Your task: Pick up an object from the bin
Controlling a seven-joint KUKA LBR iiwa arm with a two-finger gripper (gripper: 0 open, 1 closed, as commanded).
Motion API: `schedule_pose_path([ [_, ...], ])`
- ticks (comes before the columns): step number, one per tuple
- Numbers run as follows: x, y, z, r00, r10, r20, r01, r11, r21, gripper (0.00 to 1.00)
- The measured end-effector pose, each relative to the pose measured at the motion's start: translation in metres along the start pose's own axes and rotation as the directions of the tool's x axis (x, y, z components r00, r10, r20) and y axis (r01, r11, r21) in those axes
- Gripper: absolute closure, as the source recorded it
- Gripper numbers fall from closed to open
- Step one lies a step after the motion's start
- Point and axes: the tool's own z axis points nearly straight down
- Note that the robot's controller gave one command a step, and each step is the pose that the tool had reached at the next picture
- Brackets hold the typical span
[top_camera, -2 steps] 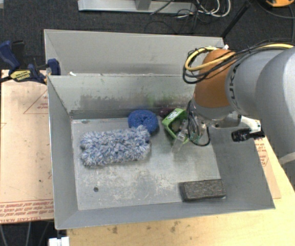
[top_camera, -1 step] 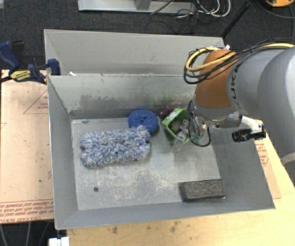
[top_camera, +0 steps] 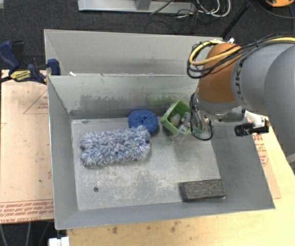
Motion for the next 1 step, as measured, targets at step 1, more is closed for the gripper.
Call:
schedule_pose_path([
  [1, -0.0055, 0.0037, -0.0233, 1.000, 0.000, 0.030, 0.000, 1.000, -0.016, 1.00],
])
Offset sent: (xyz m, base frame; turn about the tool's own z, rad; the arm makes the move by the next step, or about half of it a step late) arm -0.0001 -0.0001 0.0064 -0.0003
